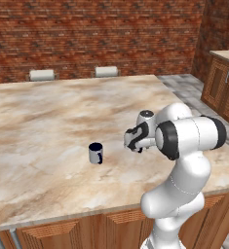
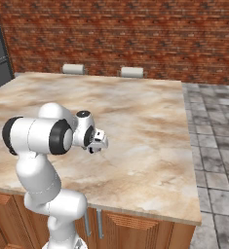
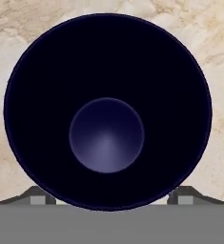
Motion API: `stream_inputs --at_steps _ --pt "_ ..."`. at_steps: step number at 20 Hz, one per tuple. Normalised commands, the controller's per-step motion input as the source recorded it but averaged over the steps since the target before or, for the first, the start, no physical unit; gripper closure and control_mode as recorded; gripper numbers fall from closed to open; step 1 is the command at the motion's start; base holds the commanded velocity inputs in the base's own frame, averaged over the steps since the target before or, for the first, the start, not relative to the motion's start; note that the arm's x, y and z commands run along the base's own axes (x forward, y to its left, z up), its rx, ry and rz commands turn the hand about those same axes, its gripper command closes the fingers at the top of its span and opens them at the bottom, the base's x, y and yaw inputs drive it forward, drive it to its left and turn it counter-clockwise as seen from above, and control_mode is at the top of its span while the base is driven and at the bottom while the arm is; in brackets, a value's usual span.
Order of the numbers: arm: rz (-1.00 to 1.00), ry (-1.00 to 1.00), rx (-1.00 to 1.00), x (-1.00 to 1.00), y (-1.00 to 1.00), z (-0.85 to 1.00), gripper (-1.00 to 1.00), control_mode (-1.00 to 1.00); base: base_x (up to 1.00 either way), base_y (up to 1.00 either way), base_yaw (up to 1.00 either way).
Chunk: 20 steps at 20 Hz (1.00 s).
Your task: Clear the mugs and bowl far away from the sink.
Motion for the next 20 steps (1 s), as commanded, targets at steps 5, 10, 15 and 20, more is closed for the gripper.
stream_inputs --at_steps 5,10,15,20 --pt "-0.08 0.03 0.0 0.0 0.0 0.18 -1.0 -1.0 0.0 0.0 0.0" --pt "-0.17 0.02 0.0 -0.04 0.0 0.69 -1.0 -1.0 0.0 0.0 0.0" --pt "-0.09 0.0 0.0 -0.3 0.0 0.82 -1.0 -1.0 0.0 0.0 0.0" --pt "0.01 -0.1 0.01 -0.85 0.0 0.68 -1.0 -1.0 0.0 0.0 0.0"
